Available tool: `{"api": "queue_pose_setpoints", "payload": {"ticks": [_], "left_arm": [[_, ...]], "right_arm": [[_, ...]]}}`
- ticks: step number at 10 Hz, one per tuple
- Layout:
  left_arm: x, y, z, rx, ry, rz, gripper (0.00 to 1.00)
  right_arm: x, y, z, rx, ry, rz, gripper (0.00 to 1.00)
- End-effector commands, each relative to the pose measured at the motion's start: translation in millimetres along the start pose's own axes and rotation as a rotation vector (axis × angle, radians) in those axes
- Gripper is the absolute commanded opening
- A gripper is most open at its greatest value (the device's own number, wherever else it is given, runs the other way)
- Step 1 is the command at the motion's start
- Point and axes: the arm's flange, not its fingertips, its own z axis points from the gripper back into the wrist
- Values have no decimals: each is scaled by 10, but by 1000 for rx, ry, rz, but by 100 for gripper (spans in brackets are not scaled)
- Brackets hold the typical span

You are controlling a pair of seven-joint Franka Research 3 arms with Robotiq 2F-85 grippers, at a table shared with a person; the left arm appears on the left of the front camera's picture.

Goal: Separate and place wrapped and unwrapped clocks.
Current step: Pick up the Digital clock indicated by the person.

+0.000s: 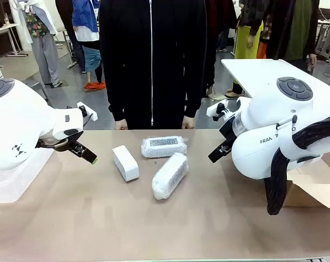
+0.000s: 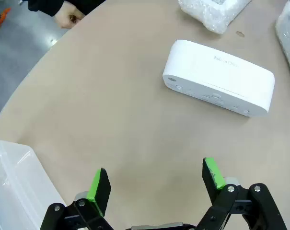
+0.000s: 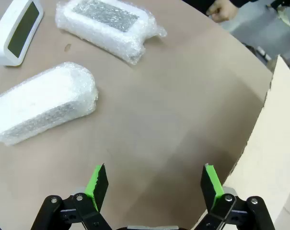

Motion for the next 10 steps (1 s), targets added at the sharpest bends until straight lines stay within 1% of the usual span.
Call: {"api": "queue_pose_setpoints", "payload": {"ticks": [1, 10], "left_arm": [[0, -1, 0, 0, 0, 0, 100], [0, -1, 0, 0, 0, 0, 100]], "right_arm": [[0, 0, 0, 0, 0, 0, 100], [0, 0, 0, 0, 0, 0, 100]]}}
